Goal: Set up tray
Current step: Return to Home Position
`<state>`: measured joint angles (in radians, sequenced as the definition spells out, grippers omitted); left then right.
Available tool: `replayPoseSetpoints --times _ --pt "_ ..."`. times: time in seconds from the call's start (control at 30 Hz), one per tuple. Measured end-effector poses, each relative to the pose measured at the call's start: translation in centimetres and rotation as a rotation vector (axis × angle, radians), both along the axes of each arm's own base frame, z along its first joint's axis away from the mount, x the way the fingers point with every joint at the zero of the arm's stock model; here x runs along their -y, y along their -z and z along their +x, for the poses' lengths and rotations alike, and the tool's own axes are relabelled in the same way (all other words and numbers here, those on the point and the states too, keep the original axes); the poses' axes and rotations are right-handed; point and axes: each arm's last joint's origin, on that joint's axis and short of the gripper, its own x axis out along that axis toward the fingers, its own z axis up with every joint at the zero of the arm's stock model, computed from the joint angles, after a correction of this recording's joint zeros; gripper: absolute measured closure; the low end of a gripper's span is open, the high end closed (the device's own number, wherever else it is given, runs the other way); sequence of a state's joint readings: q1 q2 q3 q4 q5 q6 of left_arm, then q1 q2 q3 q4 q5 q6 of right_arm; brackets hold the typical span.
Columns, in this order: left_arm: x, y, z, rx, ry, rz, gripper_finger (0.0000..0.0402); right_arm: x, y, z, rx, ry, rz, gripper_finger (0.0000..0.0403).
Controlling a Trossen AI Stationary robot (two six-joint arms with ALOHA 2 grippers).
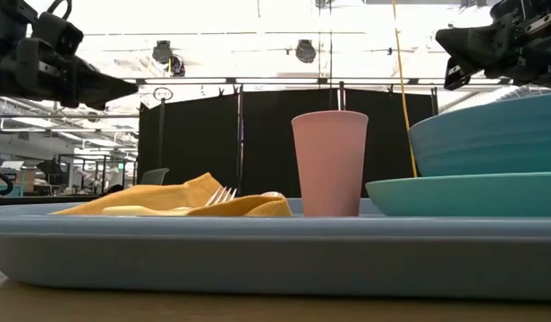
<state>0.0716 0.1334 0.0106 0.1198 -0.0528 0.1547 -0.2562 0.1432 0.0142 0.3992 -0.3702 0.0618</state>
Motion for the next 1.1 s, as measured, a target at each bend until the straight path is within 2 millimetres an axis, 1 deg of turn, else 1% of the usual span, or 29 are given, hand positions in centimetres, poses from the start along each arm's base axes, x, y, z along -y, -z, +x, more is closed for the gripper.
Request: replayPoseSetpoints --times 0.13,0.37,0.5,0.63,0.83,0.93,1.1 --pt "0.0 0.4 -0.2 -0.034 -0.002 -0.008 0.0401 0.0 0.4 0.1 -0.044 0.003 0.007 0.0403" --pt "-0.1 0.6 -0.2 -0.068 -0.004 -0.02 0.0401 0.0 0.5 0.1 -0.053 0.002 0.012 0.0403" --pt "-0.4 0.8 -0.2 -0.074 -0.027 -0.088 0.0401 0.0 0.6 0.1 -0.068 0.001 0.024 0.0403" --pt "-0.5 1.1 -0.1 -0.105 -0.04 -0.105 0.0394 0.0 0.8 0.2 -0.085 0.0 0.03 0.0403" --pt "-0.5 1.1 0.1 -0.081 -0.052 -0.284 0.0369 0.1 0.9 0.2 -0.096 0.001 0.031 0.0403" --pt "-0.5 1.0 0.2 -0.065 -0.052 -0.301 0.0366 0.1 0.9 0.2 -0.096 0.001 0.031 0.0403" --pt "-0.5 1.0 0.2 -0.064 -0.053 -0.3 0.0371 0.1 0.9 0.2 -0.096 0.001 0.031 0.0403"
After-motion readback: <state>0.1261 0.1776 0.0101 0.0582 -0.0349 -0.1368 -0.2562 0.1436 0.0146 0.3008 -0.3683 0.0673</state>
